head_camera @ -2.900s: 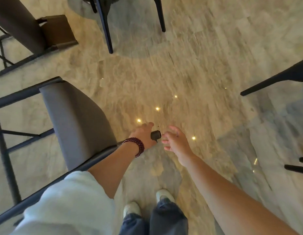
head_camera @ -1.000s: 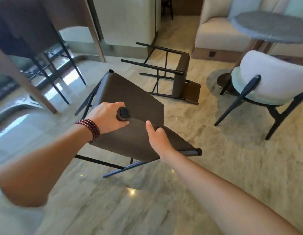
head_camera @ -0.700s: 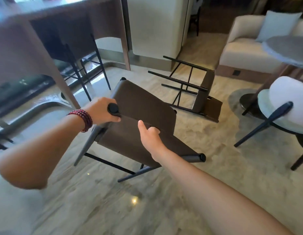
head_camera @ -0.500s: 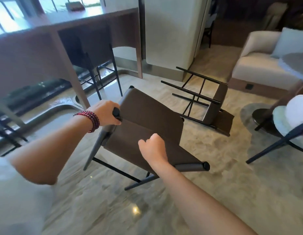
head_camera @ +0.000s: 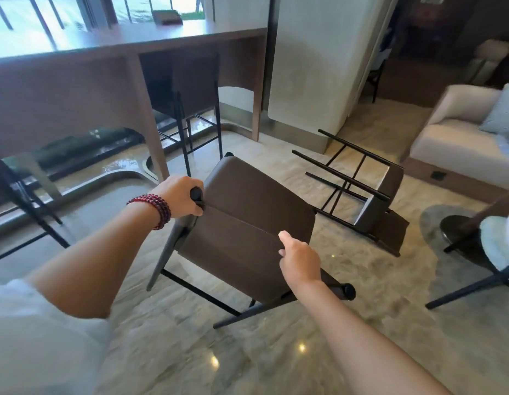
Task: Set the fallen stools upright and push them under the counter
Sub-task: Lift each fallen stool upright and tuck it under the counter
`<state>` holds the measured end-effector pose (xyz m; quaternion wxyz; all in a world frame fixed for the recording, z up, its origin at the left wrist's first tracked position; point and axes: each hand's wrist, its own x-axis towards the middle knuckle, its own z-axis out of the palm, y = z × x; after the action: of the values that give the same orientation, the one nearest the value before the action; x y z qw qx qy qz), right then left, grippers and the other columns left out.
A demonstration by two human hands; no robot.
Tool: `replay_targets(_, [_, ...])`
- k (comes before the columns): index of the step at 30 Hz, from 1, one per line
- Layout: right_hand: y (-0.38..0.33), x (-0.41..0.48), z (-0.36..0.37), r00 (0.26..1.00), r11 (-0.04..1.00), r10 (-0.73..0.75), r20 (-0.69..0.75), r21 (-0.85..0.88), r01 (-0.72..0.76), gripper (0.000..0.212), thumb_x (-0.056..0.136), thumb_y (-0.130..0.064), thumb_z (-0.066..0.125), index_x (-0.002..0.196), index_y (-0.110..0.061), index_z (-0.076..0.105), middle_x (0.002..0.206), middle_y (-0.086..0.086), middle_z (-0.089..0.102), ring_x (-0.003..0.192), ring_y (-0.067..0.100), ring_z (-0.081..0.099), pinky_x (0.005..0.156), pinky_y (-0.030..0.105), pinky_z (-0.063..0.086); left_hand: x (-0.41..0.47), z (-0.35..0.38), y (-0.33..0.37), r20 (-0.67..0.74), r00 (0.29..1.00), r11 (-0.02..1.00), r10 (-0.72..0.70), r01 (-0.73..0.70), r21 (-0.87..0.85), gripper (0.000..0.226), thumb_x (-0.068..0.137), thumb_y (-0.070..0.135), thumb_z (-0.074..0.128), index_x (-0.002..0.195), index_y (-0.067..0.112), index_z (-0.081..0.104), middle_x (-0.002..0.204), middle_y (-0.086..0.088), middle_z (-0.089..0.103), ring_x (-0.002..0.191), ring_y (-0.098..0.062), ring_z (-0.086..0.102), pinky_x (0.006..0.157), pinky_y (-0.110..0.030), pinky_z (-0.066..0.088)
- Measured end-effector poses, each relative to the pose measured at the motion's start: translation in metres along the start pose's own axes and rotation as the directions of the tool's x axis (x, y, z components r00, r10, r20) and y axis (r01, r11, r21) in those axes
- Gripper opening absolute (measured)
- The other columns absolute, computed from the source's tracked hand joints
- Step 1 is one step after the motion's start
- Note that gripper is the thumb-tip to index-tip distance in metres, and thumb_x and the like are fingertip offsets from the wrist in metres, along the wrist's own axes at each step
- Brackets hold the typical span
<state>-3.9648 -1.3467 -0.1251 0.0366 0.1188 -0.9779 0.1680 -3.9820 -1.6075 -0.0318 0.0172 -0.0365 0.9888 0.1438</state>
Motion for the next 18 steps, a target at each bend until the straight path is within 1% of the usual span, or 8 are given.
replay_targets(2, [-0.010, 0.003, 0.001, 0.999, 0.999, -0.047, 0.005, -0.014, 0.047, 0.027, 0.095, -0.006, 0.050, 0.120, -0.016, 0.053, 0.101, 0.006, 0.071, 0.095, 0.024, 0.067, 0.064, 0.027, 0.041, -0.010, -0.002, -0.015, -0.014, 0.999, 0.999, -0.031, 0.030, -0.020, 0.029, 0.070, 0.024, 0.079, 0.094, 0.016, 0.064, 0.094, -0.008, 0.064, 0.091, -0.027, 0.058, 0.082, -0.038, 0.052])
replay_targets(4, [-0.023, 0.008, 0.001, 0.996, 0.996, -0.088, 0.032, -0.023, 0.089, 0.022, 0.096, -0.008, 0.049, 0.117, -0.014, 0.054, 0.101, 0.007, 0.071, 0.095, 0.026, 0.067, 0.065, 0.029, 0.043, -0.024, -0.003, -0.031, -0.036, 0.997, 0.996, -0.075, 0.073, -0.052, 0.028, 0.070, 0.023, 0.079, 0.092, 0.015, 0.064, 0.093, -0.007, 0.064, 0.090, -0.028, 0.057, 0.080, -0.037, 0.051])
replay_targets(8, [-0.061, 0.018, 0.000, 0.977, 0.983, -0.182, 0.110, -0.014, 0.185, 0.005, 0.096, -0.009, 0.047, 0.095, -0.011, 0.052, 0.100, 0.013, 0.069, 0.096, 0.034, 0.064, 0.065, 0.031, 0.037, -0.059, -0.006, -0.069, -0.128, 0.969, 0.972, -0.212, 0.195, -0.128, 0.027, 0.071, 0.017, 0.079, 0.086, 0.007, 0.058, 0.084, -0.010, 0.061, 0.079, -0.028, 0.055, 0.067, -0.030, 0.043])
replay_targets(10, [-0.084, 0.024, 0.005, 0.960, 0.970, -0.238, 0.149, -0.007, 0.242, 0.011, 0.096, -0.009, 0.046, 0.085, -0.012, 0.046, 0.099, 0.015, 0.069, 0.096, 0.037, 0.063, 0.065, 0.032, 0.035, -0.076, -0.007, -0.088, -0.175, 0.943, 0.958, -0.283, 0.268, -0.104, 0.030, 0.075, 0.017, 0.076, 0.085, 0.005, 0.050, 0.082, -0.013, 0.060, 0.074, -0.027, 0.052, 0.063, -0.030, 0.040])
replay_targets(12, [-0.109, 0.027, 0.012, 0.940, 0.954, -0.296, 0.172, 0.001, 0.301, 0.012, 0.096, -0.008, 0.046, 0.084, -0.012, 0.048, 0.099, 0.015, 0.069, 0.095, 0.037, 0.063, 0.066, 0.033, 0.038, -0.090, -0.006, -0.105, -0.214, 0.909, 0.934, -0.358, 0.345, -0.097, 0.030, 0.078, 0.016, 0.073, 0.085, 0.008, 0.045, 0.085, -0.012, 0.059, 0.075, -0.026, 0.051, 0.066, -0.032, 0.041])
replay_targets(14, [-0.131, 0.031, 0.020, 0.918, 0.935, -0.349, 0.188, -0.002, 0.356, 0.012, 0.094, -0.003, 0.046, 0.086, -0.011, 0.052, 0.100, 0.015, 0.068, 0.094, 0.037, 0.063, 0.068, 0.032, 0.039, -0.099, -0.002, -0.120, -0.247, 0.858, 0.891, -0.451, 0.418, -0.176, 0.030, 0.079, 0.010, 0.072, 0.086, 0.008, 0.043, 0.087, -0.013, 0.055, 0.078, -0.026, 0.050, 0.069, -0.034, 0.042])
replay_targets(16, [-0.148, 0.035, 0.026, 0.899, 0.914, -0.397, 0.187, -0.005, 0.405, 0.014, 0.094, -0.002, 0.045, 0.095, -0.009, 0.058, 0.102, 0.014, 0.068, 0.094, 0.036, 0.063, 0.070, 0.032, 0.040, -0.106, 0.002, -0.133, -0.289, 0.797, 0.845, -0.530, 0.470, -0.255, 0.032, 0.078, 0.005, 0.072, 0.087, 0.007, 0.041, 0.087, -0.012, 0.049, 0.081, -0.028, 0.050, 0.071, -0.035, 0.041])
replay_targets(18, [-0.162, 0.040, 0.032, 0.886, 0.899, -0.428, 0.176, -0.020, 0.438, 0.017, 0.095, -0.003, 0.044, 0.100, -0.009, 0.060, 0.103, 0.013, 0.069, 0.094, 0.034, 0.062, 0.072, 0.030, 0.036, -0.109, 0.003, -0.146, -0.286, 0.763, 0.811, -0.580, 0.507, -0.291, 0.033, 0.078, 0.002, 0.071, 0.089, 0.007, 0.040, 0.090, -0.012, 0.045, 0.084, -0.029, 0.051, 0.072, -0.035, 0.042])
